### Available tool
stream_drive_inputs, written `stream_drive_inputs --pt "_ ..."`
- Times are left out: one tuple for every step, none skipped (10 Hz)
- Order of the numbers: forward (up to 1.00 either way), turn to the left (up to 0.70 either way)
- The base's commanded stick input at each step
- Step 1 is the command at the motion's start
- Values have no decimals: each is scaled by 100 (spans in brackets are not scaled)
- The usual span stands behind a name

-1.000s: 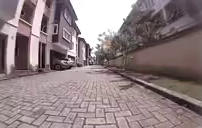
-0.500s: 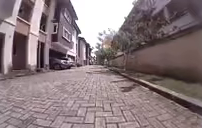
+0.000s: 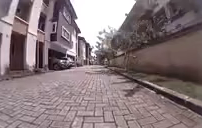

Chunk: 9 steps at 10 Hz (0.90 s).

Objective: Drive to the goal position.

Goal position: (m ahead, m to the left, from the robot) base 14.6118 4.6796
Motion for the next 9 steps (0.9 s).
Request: stream_drive_inputs --pt "50 0" --pt "50 0" --pt "50 0" --pt "50 0" --pt "50 0" --pt "50 0" --pt "50 0" --pt "50 0" --pt "50 0"
